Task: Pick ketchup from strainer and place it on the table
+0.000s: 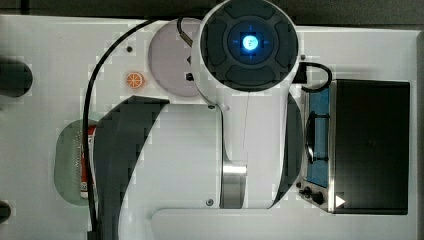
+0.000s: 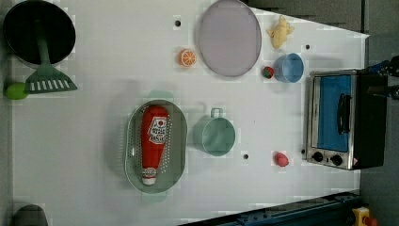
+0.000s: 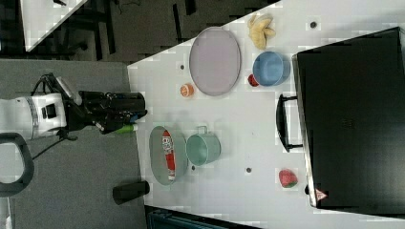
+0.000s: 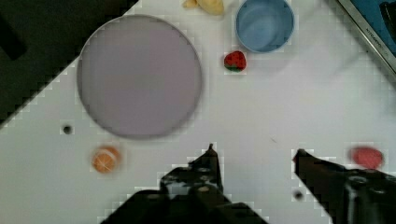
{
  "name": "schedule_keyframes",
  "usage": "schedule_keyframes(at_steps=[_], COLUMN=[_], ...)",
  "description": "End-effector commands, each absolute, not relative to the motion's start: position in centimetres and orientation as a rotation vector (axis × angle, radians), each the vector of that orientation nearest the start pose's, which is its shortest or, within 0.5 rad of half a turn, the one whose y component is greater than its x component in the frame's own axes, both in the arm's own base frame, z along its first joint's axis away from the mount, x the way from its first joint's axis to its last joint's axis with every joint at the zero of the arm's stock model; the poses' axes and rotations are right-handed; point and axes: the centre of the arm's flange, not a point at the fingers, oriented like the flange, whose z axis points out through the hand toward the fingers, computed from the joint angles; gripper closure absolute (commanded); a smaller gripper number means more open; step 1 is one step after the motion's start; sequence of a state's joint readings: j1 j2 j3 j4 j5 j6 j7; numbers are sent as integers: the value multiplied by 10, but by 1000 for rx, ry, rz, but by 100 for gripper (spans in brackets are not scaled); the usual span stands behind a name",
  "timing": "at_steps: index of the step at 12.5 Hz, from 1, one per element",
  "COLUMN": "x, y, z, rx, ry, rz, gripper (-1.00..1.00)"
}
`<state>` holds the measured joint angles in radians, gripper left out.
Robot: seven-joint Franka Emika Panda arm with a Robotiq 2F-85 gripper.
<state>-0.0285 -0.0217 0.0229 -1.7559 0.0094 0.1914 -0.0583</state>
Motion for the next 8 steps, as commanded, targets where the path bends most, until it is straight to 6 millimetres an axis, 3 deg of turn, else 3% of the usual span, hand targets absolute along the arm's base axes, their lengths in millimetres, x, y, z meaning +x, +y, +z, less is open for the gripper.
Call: schedule_keyframes(at_steps=[1,3,8], x=[471,477,491], y=[-23,5,131], z=[588,581,543], rx=[-2906,-2949,-3099], ry=[1253,1177,818], rz=[90,93,75], gripper=[-59,-99,-100])
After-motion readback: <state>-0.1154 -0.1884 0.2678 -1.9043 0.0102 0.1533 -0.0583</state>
